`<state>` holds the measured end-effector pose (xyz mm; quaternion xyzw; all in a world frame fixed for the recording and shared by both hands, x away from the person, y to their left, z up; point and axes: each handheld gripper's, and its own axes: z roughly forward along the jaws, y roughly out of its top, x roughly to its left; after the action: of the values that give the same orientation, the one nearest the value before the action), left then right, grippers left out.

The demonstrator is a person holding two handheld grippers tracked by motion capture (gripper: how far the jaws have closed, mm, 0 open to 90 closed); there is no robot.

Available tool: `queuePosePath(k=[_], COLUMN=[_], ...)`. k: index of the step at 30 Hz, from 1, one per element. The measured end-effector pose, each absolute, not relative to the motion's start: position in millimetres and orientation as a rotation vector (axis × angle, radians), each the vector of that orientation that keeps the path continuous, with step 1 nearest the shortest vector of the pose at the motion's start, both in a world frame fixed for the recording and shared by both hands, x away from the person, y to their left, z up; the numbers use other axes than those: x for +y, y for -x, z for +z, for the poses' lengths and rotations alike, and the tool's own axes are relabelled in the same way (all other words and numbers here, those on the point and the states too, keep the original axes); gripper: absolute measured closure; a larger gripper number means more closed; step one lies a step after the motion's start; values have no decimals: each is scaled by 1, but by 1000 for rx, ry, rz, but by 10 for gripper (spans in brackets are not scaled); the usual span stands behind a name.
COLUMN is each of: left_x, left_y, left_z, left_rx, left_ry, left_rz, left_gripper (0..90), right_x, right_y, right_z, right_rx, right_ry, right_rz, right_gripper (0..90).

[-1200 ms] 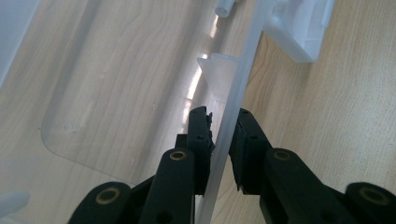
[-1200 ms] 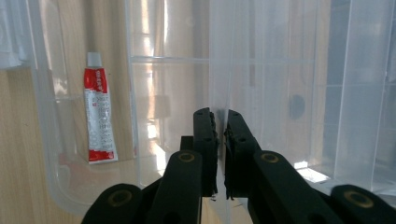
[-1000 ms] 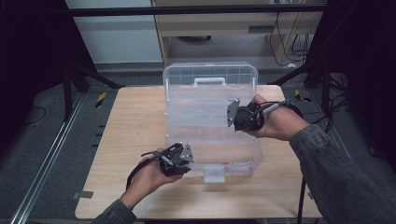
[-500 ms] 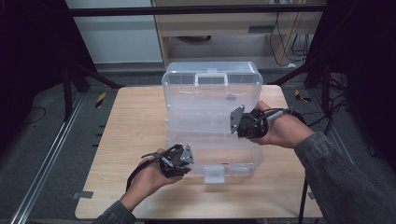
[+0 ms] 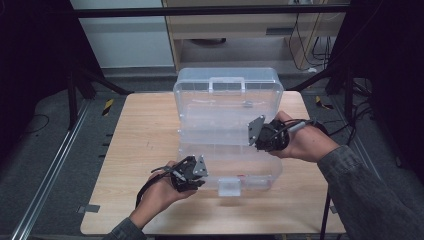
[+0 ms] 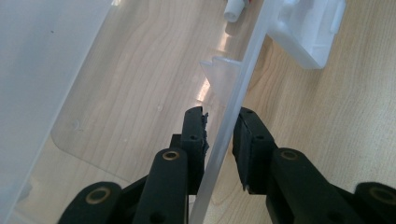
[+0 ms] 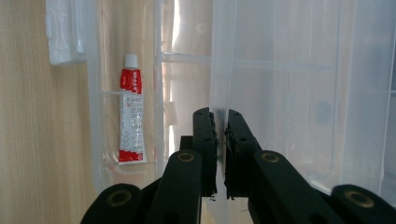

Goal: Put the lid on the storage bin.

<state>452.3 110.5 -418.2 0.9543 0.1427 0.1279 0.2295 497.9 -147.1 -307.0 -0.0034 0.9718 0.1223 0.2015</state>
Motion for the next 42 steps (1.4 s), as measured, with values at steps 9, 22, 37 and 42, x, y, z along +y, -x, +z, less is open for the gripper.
queuePosePath(k=[9,22,37,42], left_x=[111,123,183,192], left_y=[-451,-438,-452,-478], left_z=[-420,-405,-323,-304], left_rx=[377,457,509,572], left_ry=[-2603,-2485,-2189,-2147], left_rz=[379,410,371,382], left_gripper=[726,581,866,894], right_x=[-148,-152,-154,-154], right_y=[-498,-494,-494,-493], right_z=[-307,-311,-312,-312], right_rx=[2722,2728,2723,2720], right_ry=[11,12,10,13], right_rz=[350,383,407,404], right_gripper=[850,844,836,835])
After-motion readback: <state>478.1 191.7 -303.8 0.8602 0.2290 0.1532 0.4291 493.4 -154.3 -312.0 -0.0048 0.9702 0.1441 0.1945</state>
